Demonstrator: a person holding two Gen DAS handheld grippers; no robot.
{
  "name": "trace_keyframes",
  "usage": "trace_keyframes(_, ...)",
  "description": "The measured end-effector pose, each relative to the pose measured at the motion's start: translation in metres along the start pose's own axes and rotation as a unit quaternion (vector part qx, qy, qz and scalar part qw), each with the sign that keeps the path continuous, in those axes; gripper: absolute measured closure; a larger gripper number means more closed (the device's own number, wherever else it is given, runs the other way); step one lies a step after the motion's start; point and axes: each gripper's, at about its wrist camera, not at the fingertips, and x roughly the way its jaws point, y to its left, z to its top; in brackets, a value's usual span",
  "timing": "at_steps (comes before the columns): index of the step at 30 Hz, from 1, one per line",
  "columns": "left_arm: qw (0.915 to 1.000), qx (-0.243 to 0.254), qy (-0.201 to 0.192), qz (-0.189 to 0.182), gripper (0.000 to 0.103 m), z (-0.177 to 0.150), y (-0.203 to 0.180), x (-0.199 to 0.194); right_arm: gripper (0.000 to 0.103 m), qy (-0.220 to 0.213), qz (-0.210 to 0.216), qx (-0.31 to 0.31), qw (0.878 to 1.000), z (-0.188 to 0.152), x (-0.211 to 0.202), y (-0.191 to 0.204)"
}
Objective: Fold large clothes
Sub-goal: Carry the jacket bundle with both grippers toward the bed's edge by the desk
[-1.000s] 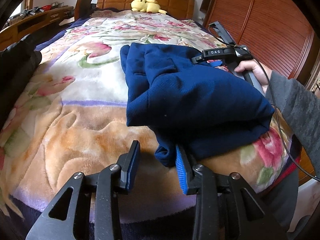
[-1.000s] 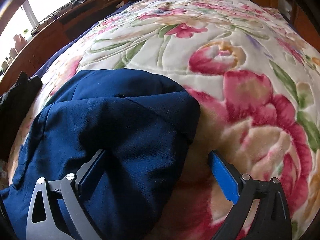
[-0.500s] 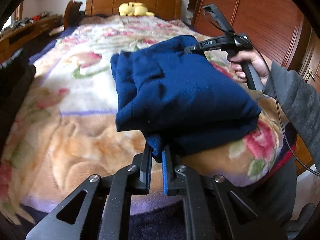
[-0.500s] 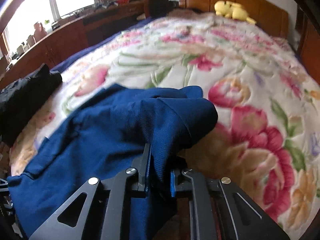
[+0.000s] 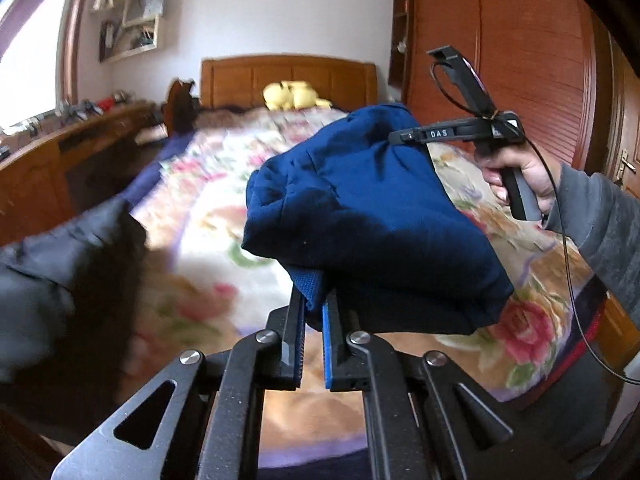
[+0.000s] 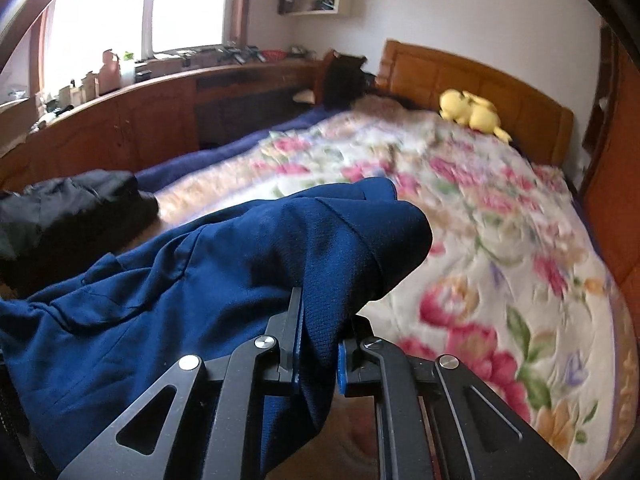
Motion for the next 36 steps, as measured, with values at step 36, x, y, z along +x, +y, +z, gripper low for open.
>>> trace_keyframes(36,0.9330,-0.155,0.030,0.324,0.095,-0.076,0.312,-0.145,0.082,0.033,0.145,-0.114,0.982,0.115,0.159,0.295)
